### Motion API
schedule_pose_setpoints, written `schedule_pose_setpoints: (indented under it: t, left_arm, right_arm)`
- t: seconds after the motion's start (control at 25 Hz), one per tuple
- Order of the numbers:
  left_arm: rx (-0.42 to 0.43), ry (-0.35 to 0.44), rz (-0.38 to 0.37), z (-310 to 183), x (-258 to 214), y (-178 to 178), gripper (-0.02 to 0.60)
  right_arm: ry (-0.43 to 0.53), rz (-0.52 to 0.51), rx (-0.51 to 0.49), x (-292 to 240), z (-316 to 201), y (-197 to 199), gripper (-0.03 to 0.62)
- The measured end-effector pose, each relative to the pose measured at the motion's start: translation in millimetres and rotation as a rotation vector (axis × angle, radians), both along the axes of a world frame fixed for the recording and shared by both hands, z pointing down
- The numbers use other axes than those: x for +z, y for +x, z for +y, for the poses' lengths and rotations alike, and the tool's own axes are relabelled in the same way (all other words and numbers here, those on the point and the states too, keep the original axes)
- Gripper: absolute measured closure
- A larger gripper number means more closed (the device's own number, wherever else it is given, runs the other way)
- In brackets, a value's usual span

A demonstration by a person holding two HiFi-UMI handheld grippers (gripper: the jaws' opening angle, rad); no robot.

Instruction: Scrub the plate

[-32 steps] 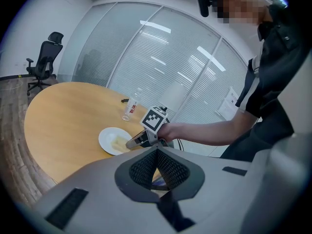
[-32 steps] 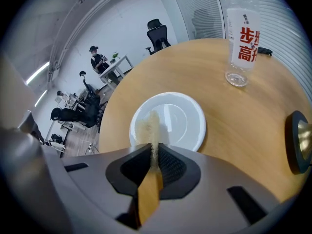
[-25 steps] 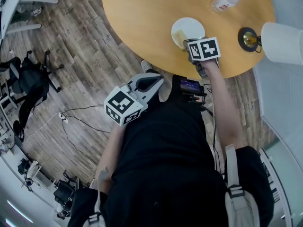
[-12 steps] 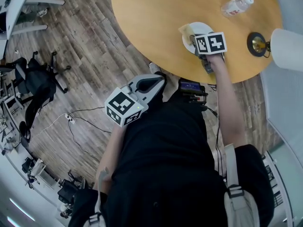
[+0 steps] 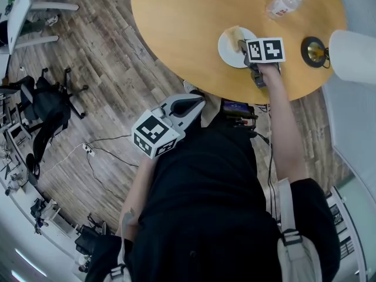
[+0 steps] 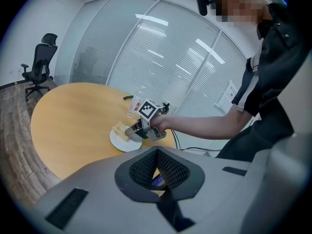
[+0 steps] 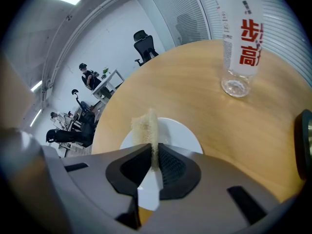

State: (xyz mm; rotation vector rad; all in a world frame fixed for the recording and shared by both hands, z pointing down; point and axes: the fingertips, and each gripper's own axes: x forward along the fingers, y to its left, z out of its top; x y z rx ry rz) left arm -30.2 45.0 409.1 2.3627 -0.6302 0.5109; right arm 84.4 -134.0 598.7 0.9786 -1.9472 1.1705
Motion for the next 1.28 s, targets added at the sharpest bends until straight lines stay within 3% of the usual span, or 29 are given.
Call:
schedule_pose_setpoints:
  t: [0.32, 0.52, 0.84, 1.28]
  left_arm:
    - [0.044, 0.013, 0.006, 6.8, -5.5, 39.1, 0.574]
    - [0.075, 0.018, 0.014, 14.9, -8.1, 65.6, 0.573]
    - [0.051, 0.012, 0.026, 25.5, -2.7, 89.3, 0.573]
    - [-0.075, 0.018, 0.069, 26.0, -2.8, 96.3, 0.572]
  right_arm:
    - [0.01, 0.031, 0.077, -9.7, 10.3, 62.9, 0.56]
    - [0.009, 0.044, 0.07, -13.5, 26.0, 81.9, 0.56]
    - [0.015, 0.08, -0.02, -7.2, 45.1, 75.9, 0.56]
    - [0.007, 0.135, -0.257, -8.4, 60.8, 38.4, 0.56]
